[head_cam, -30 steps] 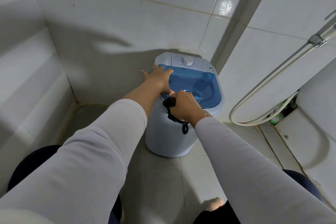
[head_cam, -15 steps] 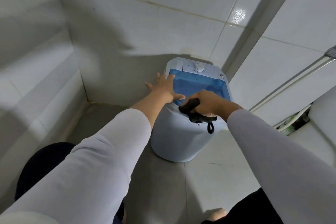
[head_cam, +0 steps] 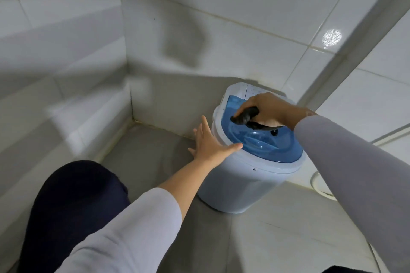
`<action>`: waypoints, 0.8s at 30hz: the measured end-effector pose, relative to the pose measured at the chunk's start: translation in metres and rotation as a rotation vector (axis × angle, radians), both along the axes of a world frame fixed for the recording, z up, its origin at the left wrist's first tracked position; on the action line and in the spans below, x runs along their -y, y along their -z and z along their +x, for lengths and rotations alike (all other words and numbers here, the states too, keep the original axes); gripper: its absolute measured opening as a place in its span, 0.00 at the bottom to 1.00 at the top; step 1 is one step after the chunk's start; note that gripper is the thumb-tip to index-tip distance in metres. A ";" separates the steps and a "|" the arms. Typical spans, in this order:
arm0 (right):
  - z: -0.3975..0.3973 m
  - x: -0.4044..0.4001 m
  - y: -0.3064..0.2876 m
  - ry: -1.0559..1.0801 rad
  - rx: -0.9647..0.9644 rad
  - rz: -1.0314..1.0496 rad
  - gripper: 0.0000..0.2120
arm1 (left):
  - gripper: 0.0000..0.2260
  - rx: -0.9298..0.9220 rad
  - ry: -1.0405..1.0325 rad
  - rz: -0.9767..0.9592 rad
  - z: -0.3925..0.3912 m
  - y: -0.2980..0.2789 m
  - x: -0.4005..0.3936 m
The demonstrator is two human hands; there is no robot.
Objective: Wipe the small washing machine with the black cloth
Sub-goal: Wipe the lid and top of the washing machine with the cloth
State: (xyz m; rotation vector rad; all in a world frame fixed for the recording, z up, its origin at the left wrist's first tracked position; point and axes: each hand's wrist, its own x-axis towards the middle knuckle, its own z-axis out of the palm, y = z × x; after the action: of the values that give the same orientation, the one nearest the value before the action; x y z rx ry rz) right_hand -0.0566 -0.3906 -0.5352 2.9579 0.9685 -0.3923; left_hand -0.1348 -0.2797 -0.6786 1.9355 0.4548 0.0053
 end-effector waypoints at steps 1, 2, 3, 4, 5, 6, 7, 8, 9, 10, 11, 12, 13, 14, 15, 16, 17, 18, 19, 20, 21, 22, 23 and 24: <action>0.000 -0.005 0.005 -0.051 -0.002 -0.018 0.24 | 0.59 -0.007 -0.012 -0.018 0.000 0.000 0.001; 0.001 -0.009 0.009 -0.107 0.002 -0.045 0.25 | 0.60 -0.012 -0.022 -0.032 0.000 0.000 0.001; 0.002 -0.012 0.012 -0.170 0.014 -0.078 0.27 | 0.60 -0.016 -0.029 -0.044 0.001 0.001 0.000; 0.002 -0.014 0.015 -0.231 0.026 -0.108 0.27 | 0.61 -0.020 -0.031 -0.053 0.002 0.002 -0.001; 0.002 -0.015 0.017 -0.287 0.035 -0.134 0.28 | 0.62 -0.025 -0.031 -0.059 0.002 0.004 -0.002; 0.003 -0.015 0.018 -0.341 0.044 -0.157 0.28 | 0.62 -0.030 -0.029 -0.062 0.003 0.005 -0.002; 0.003 -0.015 0.019 -0.396 0.057 -0.179 0.28 | 0.62 -0.035 -0.027 -0.065 0.003 0.006 -0.002; 0.004 -0.014 0.021 -0.447 0.070 -0.201 0.27 | 0.62 -0.038 -0.023 -0.070 0.004 0.006 -0.003; 0.005 -0.013 0.024 -0.491 0.079 -0.212 0.27 | 0.62 -0.041 -0.017 -0.075 0.005 0.005 -0.004; 0.006 -0.011 0.027 -0.525 0.082 -0.211 0.27 | 0.62 -0.045 -0.007 -0.076 0.005 0.004 -0.004; 0.006 -0.009 0.030 -0.550 0.088 -0.208 0.27 | 0.62 -0.050 0.006 -0.072 0.006 0.002 -0.005; 0.007 -0.008 0.032 -0.571 0.100 -0.206 0.27 | 0.61 -0.055 0.021 -0.065 0.007 0.002 -0.006; 0.007 -0.006 0.035 -0.591 0.115 -0.201 0.26 | 0.61 -0.062 0.036 -0.059 0.008 0.002 -0.007; 0.008 -0.005 0.038 -0.610 0.130 -0.188 0.25 | 0.62 -0.067 0.048 -0.057 0.009 0.003 -0.008; 0.008 -0.003 0.041 -0.630 0.145 -0.172 0.24 | 0.62 -0.070 0.056 -0.059 0.010 0.005 -0.009; 0.009 -0.001 0.044 -0.656 0.170 -0.150 0.24 | 0.62 -0.070 0.062 -0.061 0.011 0.008 -0.010; 0.009 0.000 0.047 -0.690 0.214 -0.117 0.23 | 0.63 -0.068 0.065 -0.064 0.013 0.011 -0.010; 0.011 0.001 0.050 -0.727 0.264 -0.082 0.23 | 0.63 -0.065 0.067 -0.070 0.015 0.013 -0.011; 0.012 0.001 0.053 -0.756 0.305 -0.058 0.22 | 0.64 -0.063 0.069 -0.077 0.016 0.015 -0.011; 0.014 0.001 0.056 -0.772 0.335 -0.044 0.22 | 0.64 -0.062 0.072 -0.083 0.017 0.017 -0.012; 0.016 0.000 0.058 -0.779 0.361 -0.036 0.21 | 0.65 -0.063 0.076 -0.087 0.019 0.018 -0.012; 0.018 -0.002 0.060 -0.782 0.382 -0.027 0.21 | 0.65 -0.066 0.082 -0.086 0.019 0.019 -0.012; 0.019 -0.004 0.062 -0.783 0.396 -0.018 0.21 | 0.65 -0.072 0.091 -0.082 0.020 0.019 -0.012; 0.020 -0.006 0.063 -0.782 0.407 -0.011 0.21 | 0.65 -0.077 0.100 -0.077 0.020 0.019 -0.012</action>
State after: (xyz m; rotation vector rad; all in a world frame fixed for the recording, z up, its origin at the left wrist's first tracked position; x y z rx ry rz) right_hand -0.0362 -0.3842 -0.5986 2.2287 1.8602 0.2103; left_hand -0.1145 -0.2673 -0.6981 1.8852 0.4036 -0.1499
